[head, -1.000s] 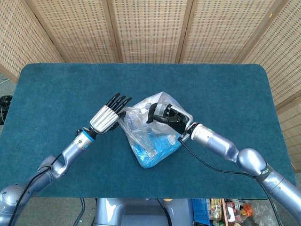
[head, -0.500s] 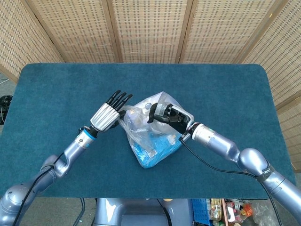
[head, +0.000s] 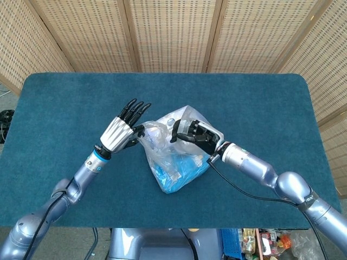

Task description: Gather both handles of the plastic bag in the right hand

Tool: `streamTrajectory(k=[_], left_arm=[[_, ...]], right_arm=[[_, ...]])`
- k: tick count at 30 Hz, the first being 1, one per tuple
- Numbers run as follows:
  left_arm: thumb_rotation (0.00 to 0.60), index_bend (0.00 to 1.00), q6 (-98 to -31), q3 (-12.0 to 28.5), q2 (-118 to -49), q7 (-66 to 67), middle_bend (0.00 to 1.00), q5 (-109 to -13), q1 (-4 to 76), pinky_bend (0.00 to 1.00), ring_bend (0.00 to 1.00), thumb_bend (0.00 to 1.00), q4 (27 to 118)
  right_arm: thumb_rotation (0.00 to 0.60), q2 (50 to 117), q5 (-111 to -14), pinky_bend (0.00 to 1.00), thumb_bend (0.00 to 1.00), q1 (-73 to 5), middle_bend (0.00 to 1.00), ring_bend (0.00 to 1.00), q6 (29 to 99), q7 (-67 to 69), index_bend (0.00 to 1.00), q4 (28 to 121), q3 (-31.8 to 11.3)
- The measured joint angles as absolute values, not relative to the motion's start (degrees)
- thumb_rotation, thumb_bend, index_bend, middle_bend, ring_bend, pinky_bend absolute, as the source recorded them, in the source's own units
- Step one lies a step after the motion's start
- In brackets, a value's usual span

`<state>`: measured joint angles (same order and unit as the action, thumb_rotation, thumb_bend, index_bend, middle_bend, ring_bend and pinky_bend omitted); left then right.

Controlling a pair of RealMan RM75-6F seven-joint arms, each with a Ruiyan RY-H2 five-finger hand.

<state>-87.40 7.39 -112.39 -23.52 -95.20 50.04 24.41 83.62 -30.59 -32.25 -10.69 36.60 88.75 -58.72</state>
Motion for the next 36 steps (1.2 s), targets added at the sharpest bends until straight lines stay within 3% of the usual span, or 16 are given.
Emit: streamTrajectory(k=[12, 22, 36], left_arm=[[0.600, 0.71, -90.3, 10.6, -114.9, -32.1, 0.00, -91.4, 50.5, 0.00, 0.00, 0.44, 24.5], [0.600, 0.71, -100.4, 6.4, -114.3, -27.2, 0.00, -96.4, 51.7, 0.00, 0.00, 0.43, 18.8], [0.600, 0.69, -104.7, 4.7, -108.2, -20.6, 0.00, -98.0, 54.2, 0.00, 0.00, 0.42, 21.8]], right_arm=[[0.600, 83.4, -30.3, 0.33, 0.33, -32.0, 0.52, 0.45, -10.5, 36.2, 0.46, 88.8, -58.5], [0.600, 83.3, -30.2, 0.33, 0.33, -31.7, 0.52, 0.45, -10.7, 35.7, 0.46, 88.6, -58.3], [0.600, 82.7, -30.9, 0.33, 0.33, -31.6, 0.52, 0.45, -8.7, 35.2, 0.47, 91.1, -56.9]])
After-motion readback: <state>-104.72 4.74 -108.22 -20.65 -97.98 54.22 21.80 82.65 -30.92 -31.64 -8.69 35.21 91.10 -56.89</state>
